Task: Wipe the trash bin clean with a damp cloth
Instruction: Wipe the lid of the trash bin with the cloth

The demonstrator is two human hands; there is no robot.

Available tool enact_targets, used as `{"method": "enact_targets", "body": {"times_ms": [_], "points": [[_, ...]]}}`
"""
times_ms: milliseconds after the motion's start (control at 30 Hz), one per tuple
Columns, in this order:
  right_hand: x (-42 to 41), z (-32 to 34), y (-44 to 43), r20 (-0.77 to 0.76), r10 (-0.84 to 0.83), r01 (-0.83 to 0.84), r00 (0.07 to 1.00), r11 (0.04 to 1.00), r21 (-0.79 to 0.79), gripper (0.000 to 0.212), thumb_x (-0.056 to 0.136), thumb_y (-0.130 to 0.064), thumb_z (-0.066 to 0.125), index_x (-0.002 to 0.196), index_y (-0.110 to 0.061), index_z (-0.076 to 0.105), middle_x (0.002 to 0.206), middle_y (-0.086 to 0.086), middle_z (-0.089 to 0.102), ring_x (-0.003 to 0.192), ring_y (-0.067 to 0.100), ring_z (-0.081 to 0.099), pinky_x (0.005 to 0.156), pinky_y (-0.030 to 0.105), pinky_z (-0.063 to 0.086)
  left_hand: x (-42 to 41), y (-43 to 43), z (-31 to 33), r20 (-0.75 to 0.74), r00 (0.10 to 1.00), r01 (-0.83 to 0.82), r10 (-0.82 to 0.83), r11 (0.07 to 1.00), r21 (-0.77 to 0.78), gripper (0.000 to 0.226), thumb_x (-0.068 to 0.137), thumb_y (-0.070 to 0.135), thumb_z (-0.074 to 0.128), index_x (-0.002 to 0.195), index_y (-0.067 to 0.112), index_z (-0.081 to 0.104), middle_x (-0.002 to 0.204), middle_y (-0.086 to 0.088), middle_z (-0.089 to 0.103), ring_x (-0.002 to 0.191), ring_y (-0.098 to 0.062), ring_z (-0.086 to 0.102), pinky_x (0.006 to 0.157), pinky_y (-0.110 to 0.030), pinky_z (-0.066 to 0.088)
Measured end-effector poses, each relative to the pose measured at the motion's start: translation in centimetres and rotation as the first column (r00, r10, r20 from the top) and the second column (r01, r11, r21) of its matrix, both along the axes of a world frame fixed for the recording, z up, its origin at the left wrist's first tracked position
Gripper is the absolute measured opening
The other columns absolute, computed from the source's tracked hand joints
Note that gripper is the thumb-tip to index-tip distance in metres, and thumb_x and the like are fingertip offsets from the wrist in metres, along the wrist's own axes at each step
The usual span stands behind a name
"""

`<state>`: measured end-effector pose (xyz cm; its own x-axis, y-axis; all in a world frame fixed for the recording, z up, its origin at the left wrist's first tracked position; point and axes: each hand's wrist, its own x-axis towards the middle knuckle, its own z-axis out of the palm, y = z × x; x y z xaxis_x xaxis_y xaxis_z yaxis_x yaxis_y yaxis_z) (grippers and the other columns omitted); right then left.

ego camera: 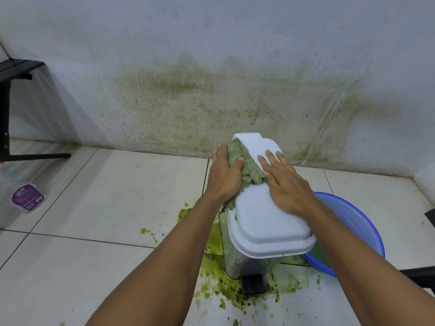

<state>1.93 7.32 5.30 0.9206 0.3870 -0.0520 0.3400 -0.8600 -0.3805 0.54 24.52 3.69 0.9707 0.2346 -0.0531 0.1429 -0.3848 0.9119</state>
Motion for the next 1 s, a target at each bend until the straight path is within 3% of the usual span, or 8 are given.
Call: {"method": "enact_targets", "body": {"times_ms": [233,433,533,667,733,867,933,1000], "points": [[0.6,-0.6,-0.2,0.012,0.002,-0.003,1.0,0.999,0.051,0.049,0.108,-0.038,0.024,0.157,-0.04,0.02,0.166,-0.022,0.004,0.154,0.003,-0.006,0.12,0.05,0.023,-8.5,-2.3,-0.8,0.077,0.996,0.046,-0.047,0.999,0.011,0.065,0.108,0.041,0.038,0.164,0.028,0.006,0.17,0.015,0.005,0.157,-0.007,0.0,0.128,-0.037,0.009],[-0.1,0.2,0.5,0.016,-0.004,0.005,1.0,0.999,-0.036,0.051,0.109,-0.034,0.02,0.16,-0.035,0.015,0.168,-0.015,0.0,0.155,0.008,-0.007,0.122,0.048,0.018,0.0,0.1,-0.4,0.016,0.999,0.031,-0.031,0.998,-0.061,0.069,0.101,0.042,0.04,0.163,0.022,0.015,0.169,0.001,0.017,0.157,-0.022,0.006,0.127,-0.05,0.012],[-0.2,0.5,1.4,0.01,-0.049,0.05,0.999,0.998,-0.05,0.051,0.109,-0.032,0.019,0.16,-0.034,0.014,0.168,-0.015,-0.001,0.155,0.01,-0.008,0.121,0.05,0.017,1.5,0.9,-0.4,-0.024,0.996,0.079,-0.081,0.995,-0.059,0.067,0.108,0.038,0.039,0.164,0.022,0.005,0.172,0.004,0.003,0.158,-0.016,-0.003,0.128,-0.047,0.004],[-0.1,0.4,1.7,0.016,-0.071,0.071,0.997,0.997,-0.025,0.05,0.109,-0.033,0.019,0.159,-0.036,0.016,0.168,-0.015,0.001,0.155,0.01,-0.007,0.12,0.051,0.02,-0.7,0.8,-0.4,-0.03,0.995,0.093,-0.095,0.994,-0.064,0.067,0.108,0.038,0.039,0.164,0.027,0.005,0.171,0.006,0.008,0.157,-0.018,0.007,0.127,-0.049,0.014],[0.0,0.3,1.6,0.015,-0.077,0.077,0.997,0.996,-0.032,0.05,0.109,-0.033,0.02,0.159,-0.035,0.017,0.168,-0.015,0.002,0.155,0.01,-0.006,0.12,0.05,0.021,-3.8,0.0,-0.4,-0.018,0.996,0.086,-0.087,0.995,-0.058,0.064,0.108,0.036,0.04,0.163,0.03,0.008,0.17,0.008,0.013,0.156,-0.014,0.012,0.127,-0.044,0.015],[0.1,0.3,1.7,0.003,-0.072,0.072,0.997,0.997,-0.042,0.051,0.109,-0.033,0.019,0.16,-0.032,0.014,0.169,-0.013,0.0,0.155,0.011,-0.008,0.121,0.05,0.017,-11.7,-2.3,-0.8,0.044,0.998,0.049,-0.046,0.996,-0.073,0.062,0.109,0.04,0.037,0.162,0.038,0.005,0.168,0.022,0.003,0.154,0.002,-0.004,0.125,-0.027,0.001],[0.2,0.2,1.6,-0.006,-0.07,0.07,0.998,0.997,-0.045,0.052,0.109,-0.033,0.019,0.16,-0.032,0.013,0.169,-0.012,-0.002,0.155,0.012,-0.009,0.123,0.051,0.015,-11.9,-2.7,-1.4,0.078,0.997,0.037,-0.03,0.995,-0.089,0.062,0.109,0.042,0.036,0.162,0.037,0.004,0.169,0.021,0.004,0.154,0.001,-0.005,0.127,-0.031,0.001],[0.2,0.1,1.7,0.0,-0.074,0.074,0.997,0.996,-0.039,0.052,0.109,-0.033,0.02,0.16,-0.031,0.014,0.169,-0.011,-0.001,0.155,0.013,-0.008,0.123,0.051,0.015,-8.3,-1.6,-1.6,0.059,0.998,0.041,-0.035,0.995,-0.09,0.063,0.108,0.041,0.037,0.163,0.032,0.008,0.17,0.013,0.011,0.157,-0.01,0.007,0.128,-0.042,0.01]]}}
